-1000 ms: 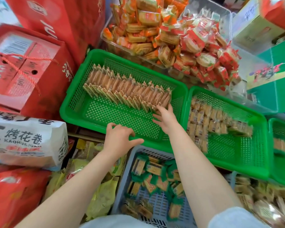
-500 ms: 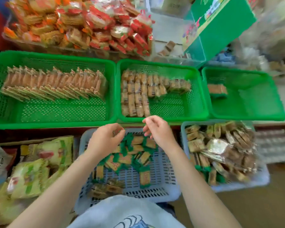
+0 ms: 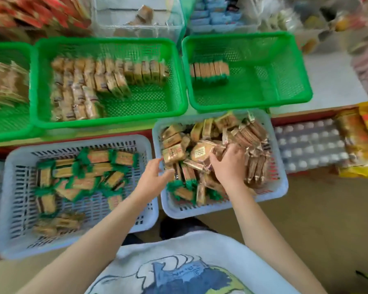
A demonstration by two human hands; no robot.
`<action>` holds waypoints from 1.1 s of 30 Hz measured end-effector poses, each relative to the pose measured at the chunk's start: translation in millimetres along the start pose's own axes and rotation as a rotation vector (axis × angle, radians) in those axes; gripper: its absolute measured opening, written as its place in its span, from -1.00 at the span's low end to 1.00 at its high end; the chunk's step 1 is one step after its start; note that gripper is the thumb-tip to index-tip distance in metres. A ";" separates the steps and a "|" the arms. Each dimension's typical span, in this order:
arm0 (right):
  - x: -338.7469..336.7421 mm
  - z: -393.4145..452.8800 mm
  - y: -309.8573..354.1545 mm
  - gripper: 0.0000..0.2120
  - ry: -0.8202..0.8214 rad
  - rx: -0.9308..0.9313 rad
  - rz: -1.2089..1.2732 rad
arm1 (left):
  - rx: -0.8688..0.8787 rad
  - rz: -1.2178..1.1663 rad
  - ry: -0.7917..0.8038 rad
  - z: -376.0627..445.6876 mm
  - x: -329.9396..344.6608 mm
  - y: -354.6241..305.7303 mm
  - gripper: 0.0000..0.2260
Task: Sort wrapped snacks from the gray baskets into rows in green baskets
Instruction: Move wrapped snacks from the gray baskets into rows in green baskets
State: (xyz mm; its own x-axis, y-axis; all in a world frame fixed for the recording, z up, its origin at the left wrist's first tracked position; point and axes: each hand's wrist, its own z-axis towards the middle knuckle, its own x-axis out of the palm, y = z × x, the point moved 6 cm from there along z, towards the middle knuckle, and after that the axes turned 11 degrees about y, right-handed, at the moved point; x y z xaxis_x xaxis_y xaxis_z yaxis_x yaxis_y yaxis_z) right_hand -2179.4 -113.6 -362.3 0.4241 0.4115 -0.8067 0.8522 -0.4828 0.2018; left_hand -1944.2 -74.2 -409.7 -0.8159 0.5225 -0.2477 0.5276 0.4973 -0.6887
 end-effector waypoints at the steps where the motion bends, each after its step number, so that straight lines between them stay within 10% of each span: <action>1: 4.4 5.5 -2.9 -0.39 0.106 0.001 0.009 | -0.025 -0.018 0.003 2.3 7.5 -1.0 -0.39; 12: 15.1 15.8 -2.7 -0.40 0.247 -0.027 0.620 | -0.086 -0.019 -0.046 0.3 24.4 -18.7 -0.49; 20: -39.5 -14.2 -18.9 -0.87 0.596 -0.382 0.683 | 0.070 -0.808 0.324 7.8 71.0 -116.5 -0.69; 27: -86.6 68.2 -79.5 -0.59 -0.053 -0.254 0.418 | -0.099 -0.945 0.232 26.0 80.7 -116.6 -0.66; 33: -77.3 141.5 -91.6 0.00 0.171 -0.125 0.347 | -0.134 -0.957 0.152 44.3 79.5 -115.4 -0.60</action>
State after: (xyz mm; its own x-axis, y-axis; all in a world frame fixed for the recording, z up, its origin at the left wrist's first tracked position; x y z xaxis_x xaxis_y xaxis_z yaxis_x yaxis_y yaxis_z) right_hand -2333.6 -210.5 -397.1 0.7291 0.3686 -0.5767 0.6756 -0.5224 0.5202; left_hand -2080.3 -120.8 -380.1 -0.8791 -0.0638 0.4723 -0.3114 0.8272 -0.4678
